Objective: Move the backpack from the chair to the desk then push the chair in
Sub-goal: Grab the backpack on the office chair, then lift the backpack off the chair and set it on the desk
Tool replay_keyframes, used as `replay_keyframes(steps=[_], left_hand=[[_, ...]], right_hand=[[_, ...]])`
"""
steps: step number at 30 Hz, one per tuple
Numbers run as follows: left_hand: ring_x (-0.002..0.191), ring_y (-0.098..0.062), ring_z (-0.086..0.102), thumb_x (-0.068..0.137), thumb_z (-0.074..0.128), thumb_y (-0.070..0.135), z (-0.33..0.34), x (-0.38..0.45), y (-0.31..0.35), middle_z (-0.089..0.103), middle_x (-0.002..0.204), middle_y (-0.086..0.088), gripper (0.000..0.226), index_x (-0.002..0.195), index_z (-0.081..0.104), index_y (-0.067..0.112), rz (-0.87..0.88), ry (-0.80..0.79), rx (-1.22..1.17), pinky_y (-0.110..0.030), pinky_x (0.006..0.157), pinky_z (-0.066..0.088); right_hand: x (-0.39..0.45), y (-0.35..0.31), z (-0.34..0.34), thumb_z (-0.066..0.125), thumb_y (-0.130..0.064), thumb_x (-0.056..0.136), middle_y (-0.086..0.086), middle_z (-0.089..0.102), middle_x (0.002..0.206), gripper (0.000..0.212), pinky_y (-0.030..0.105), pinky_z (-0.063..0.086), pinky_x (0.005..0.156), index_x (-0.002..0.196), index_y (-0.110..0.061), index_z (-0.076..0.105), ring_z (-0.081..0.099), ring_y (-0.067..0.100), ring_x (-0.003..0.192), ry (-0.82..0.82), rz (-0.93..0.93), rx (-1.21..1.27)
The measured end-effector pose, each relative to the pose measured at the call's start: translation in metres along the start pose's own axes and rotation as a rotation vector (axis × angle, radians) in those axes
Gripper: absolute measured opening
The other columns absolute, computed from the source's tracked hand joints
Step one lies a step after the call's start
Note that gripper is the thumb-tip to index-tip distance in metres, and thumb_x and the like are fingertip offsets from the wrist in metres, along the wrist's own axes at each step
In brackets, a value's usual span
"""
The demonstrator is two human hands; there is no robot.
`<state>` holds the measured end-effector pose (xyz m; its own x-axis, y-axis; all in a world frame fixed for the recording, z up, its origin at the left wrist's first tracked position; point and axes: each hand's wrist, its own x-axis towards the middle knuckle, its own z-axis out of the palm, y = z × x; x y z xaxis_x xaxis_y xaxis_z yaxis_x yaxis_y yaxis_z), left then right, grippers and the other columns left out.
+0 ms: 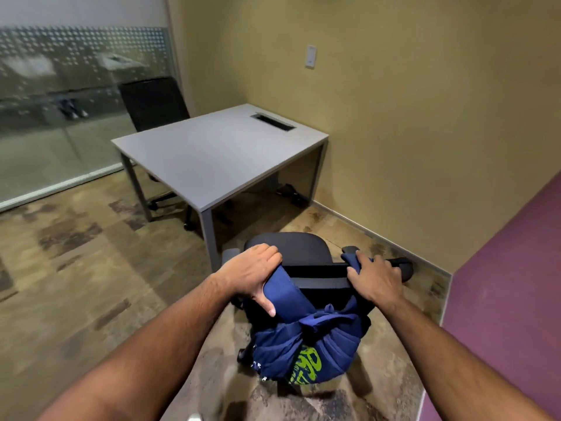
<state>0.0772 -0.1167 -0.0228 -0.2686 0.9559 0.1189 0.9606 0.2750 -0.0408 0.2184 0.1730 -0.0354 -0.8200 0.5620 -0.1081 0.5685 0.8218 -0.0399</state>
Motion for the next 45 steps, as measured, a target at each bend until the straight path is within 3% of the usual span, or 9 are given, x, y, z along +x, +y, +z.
replay_keyframes(steps=[9, 16, 25, 29, 34, 37, 39, 41, 45], left_hand=[[0.081, -0.021, 0.044, 0.067, 0.039, 0.101, 0.017, -0.060, 0.012, 0.050, 0.092, -0.001, 0.095, 0.098, 0.056, 0.012, -0.128, 0.092, 0.089, -0.038, 0.074, 0.043], [0.079, -0.024, 0.049, 0.079, 0.039, 0.093, 0.058, -0.080, 0.029, 0.054, 0.092, -0.003, 0.090, 0.108, 0.061, 0.010, -0.023, 0.137, 0.049, -0.040, 0.070, 0.046], [0.092, -0.021, 0.064, 0.094, 0.042, 0.069, 0.085, -0.062, 0.041, 0.066, 0.113, -0.006, 0.080, 0.142, 0.052, 0.006, 0.120, -0.014, 0.068, -0.032, 0.077, 0.057], [0.145, -0.033, 0.034, 0.103, 0.041, 0.049, 0.096, -0.044, 0.058, 0.030, 0.158, -0.021, 0.081, 0.159, 0.005, 0.002, 0.081, -0.248, -0.178, -0.041, 0.116, 0.034], [0.156, -0.022, 0.002, 0.102, 0.047, 0.049, 0.088, -0.012, 0.097, -0.004, 0.168, -0.018, 0.092, 0.158, -0.009, 0.003, -0.008, -0.376, -0.550, -0.033, 0.125, 0.012], [0.147, -0.035, 0.033, 0.094, 0.056, 0.058, 0.074, 0.007, 0.119, 0.023, 0.163, -0.021, 0.097, 0.157, 0.009, 0.002, -0.123, -0.298, -0.505, -0.043, 0.115, 0.036], [0.120, -0.037, 0.060, 0.097, 0.056, 0.044, 0.064, 0.017, 0.130, 0.052, 0.141, -0.017, 0.061, 0.141, 0.034, 0.007, -0.147, -0.171, -0.399, -0.046, 0.095, 0.050], [0.100, -0.037, 0.068, 0.098, 0.049, 0.025, 0.055, 0.023, 0.135, 0.065, 0.116, -0.012, 0.022, 0.116, 0.044, 0.013, -0.121, -0.081, -0.364, -0.048, 0.082, 0.054], [0.093, -0.040, 0.068, 0.094, 0.047, 0.015, 0.042, 0.030, 0.141, 0.067, 0.102, -0.011, 0.010, 0.104, 0.048, 0.015, -0.064, -0.056, -0.403, -0.048, 0.074, 0.050]], right_hand=[[-0.016, -0.044, -0.020, 0.049, -0.034, 0.083, 0.013, 0.060, 0.107, 0.031, 0.043, 0.052, 0.086, 0.103, -0.022, 0.070, 0.063, 0.038, 0.091, 0.072, 0.078, 0.141], [-0.035, -0.060, -0.037, 0.055, -0.028, 0.082, 0.012, 0.044, 0.110, 0.027, 0.036, 0.050, 0.069, 0.091, -0.010, 0.072, 0.063, 0.038, 0.079, 0.178, 0.139, 0.178], [-0.064, -0.061, -0.067, 0.059, -0.033, 0.087, 0.015, 0.047, 0.116, 0.033, 0.044, 0.056, 0.079, 0.098, -0.006, 0.075, 0.064, 0.042, 0.088, 0.278, 0.273, 0.280], [-0.075, -0.051, -0.090, 0.059, -0.030, 0.087, 0.014, 0.048, 0.111, 0.028, 0.036, 0.049, 0.065, 0.084, -0.004, 0.069, 0.056, 0.034, 0.071, 0.375, 0.333, 0.294], [-0.091, -0.045, -0.118, 0.058, -0.025, 0.086, 0.011, 0.046, 0.100, 0.018, 0.031, 0.039, 0.060, 0.072, -0.013, 0.062, 0.041, 0.023, 0.054, 0.501, 0.372, 0.308], [-0.104, -0.035, -0.130, 0.059, -0.025, 0.085, 0.009, 0.045, 0.101, 0.015, 0.031, 0.032, 0.056, 0.075, -0.016, 0.064, 0.034, 0.014, 0.051, 0.539, 0.415, 0.293], [-0.113, -0.026, -0.133, 0.059, -0.026, 0.086, 0.008, 0.046, 0.102, 0.014, 0.031, 0.033, 0.058, 0.076, -0.018, 0.064, 0.038, 0.019, 0.053, 0.566, 0.447, 0.289], [-0.124, -0.015, -0.133, 0.057, -0.025, 0.087, 0.009, 0.045, 0.105, 0.016, 0.032, 0.039, 0.064, 0.085, -0.015, 0.069, 0.043, 0.027, 0.060, 0.577, 0.489, 0.269], [-0.139, 0.012, -0.123, 0.051, -0.028, 0.093, 0.008, 0.039, 0.105, 0.024, 0.038, 0.046, 0.068, 0.099, -0.012, 0.068, 0.055, 0.038, 0.072, 0.558, 0.564, 0.244]])
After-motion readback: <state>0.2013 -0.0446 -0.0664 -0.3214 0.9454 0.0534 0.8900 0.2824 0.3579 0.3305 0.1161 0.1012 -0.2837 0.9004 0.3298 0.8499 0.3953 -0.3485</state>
